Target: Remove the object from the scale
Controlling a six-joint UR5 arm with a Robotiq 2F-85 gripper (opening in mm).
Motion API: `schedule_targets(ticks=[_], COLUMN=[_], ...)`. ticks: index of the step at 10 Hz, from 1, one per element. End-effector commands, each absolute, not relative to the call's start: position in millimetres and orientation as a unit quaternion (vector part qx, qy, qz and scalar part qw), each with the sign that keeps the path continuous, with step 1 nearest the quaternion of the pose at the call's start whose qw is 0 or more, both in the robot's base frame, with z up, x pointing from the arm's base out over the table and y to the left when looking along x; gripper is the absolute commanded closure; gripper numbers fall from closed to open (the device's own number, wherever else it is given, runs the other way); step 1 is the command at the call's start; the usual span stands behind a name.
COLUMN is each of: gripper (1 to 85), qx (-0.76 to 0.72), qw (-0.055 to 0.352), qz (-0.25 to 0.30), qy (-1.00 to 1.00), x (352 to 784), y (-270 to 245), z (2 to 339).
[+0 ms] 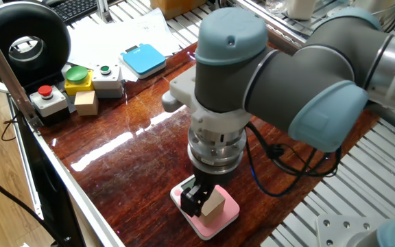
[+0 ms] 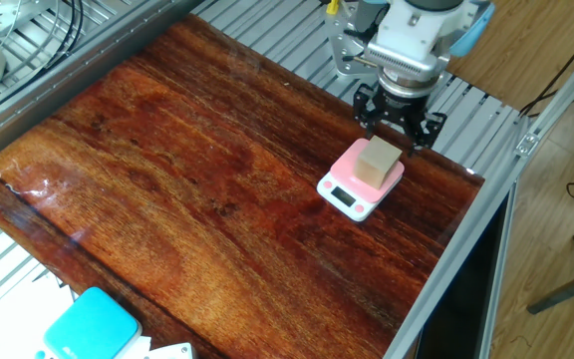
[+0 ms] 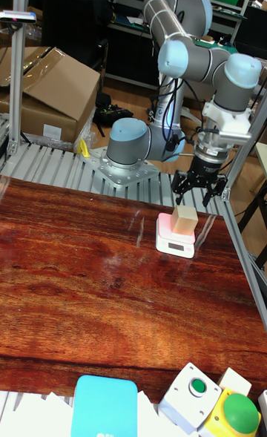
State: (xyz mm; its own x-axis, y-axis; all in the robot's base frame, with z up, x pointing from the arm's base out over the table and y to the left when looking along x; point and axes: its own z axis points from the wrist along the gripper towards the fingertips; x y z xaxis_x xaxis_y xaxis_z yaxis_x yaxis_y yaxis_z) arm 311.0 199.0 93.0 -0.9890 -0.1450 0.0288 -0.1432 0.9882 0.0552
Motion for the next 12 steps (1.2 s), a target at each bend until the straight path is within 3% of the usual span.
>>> schedule_targets(ticks=[1, 12], gripper=[9.3, 13.0], qx=[0.087, 0.074], qw=[0.022, 0.021], qz=[-0.028, -0.032], qy=[-0.996, -0.997], x=[313, 323], y=[197, 201], z=[84, 63])
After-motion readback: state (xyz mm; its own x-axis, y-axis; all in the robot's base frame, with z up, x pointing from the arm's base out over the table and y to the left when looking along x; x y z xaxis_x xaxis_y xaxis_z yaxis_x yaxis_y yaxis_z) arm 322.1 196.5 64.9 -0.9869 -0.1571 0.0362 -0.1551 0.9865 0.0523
